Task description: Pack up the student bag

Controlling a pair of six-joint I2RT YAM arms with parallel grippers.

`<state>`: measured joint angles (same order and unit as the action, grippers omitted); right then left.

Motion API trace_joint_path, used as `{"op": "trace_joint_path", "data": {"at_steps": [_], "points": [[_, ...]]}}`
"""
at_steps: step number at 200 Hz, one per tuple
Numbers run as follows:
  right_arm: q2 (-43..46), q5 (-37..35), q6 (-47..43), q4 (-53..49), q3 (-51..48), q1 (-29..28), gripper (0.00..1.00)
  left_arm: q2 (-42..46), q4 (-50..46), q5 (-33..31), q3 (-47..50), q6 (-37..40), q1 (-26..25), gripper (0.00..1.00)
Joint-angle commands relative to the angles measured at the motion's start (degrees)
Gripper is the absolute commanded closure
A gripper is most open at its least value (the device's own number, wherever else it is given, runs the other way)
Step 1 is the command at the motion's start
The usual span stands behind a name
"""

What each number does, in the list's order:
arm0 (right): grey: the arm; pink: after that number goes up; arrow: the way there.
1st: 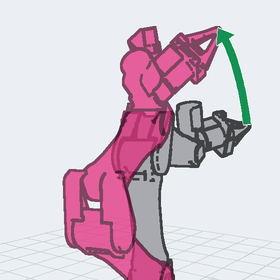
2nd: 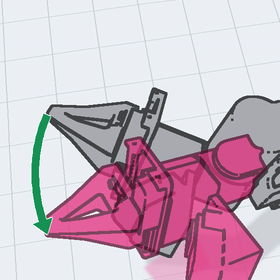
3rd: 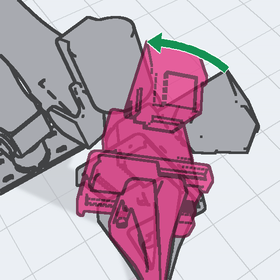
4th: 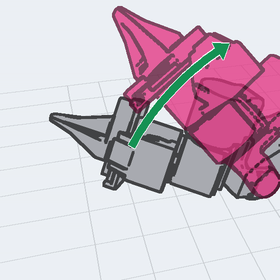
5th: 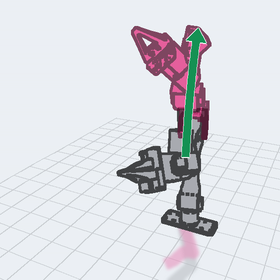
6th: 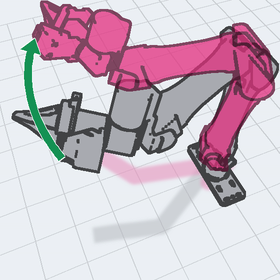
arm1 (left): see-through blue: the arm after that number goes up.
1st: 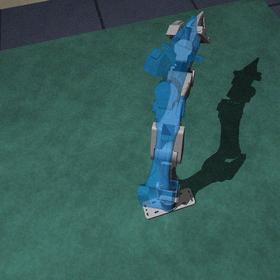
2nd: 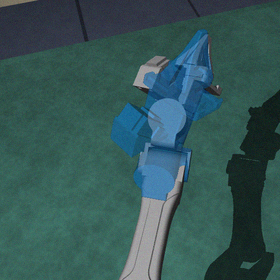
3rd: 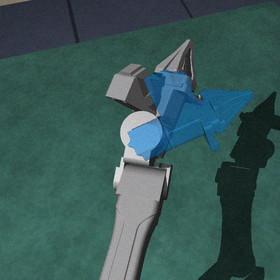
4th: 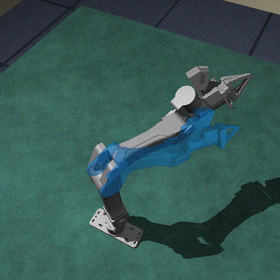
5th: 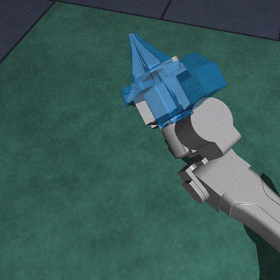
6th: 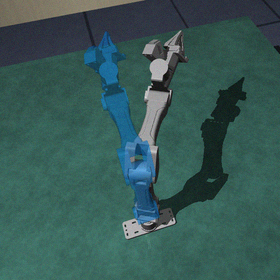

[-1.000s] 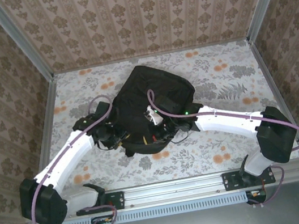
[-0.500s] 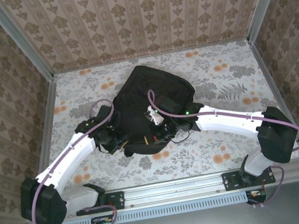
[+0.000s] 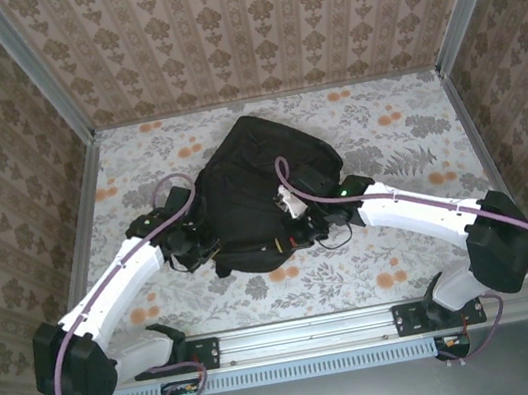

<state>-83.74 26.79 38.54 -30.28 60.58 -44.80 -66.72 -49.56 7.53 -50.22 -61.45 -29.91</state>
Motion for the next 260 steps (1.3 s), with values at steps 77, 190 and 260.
{"op": "trace_joint_path", "data": {"at_steps": [77,190,260], "points": [[6.35,-16.76,-7.62,-12.96,-0.43,6.08,1.00,2.71,-4.90,-2.78,0.29,2.39,1.07,1.00],[13.65,-18.09,-1.97,-12.16,-5.77,7.25,1.00,9.19,-4.47,0.27,-3.99,16.77,-4.18,0.20],[18.05,-21.88,-3.04,-14.18,-10.38,15.04,1.00,19.52,-2.96,-0.48,-9.21,31.86,0.93,0.00]]}}
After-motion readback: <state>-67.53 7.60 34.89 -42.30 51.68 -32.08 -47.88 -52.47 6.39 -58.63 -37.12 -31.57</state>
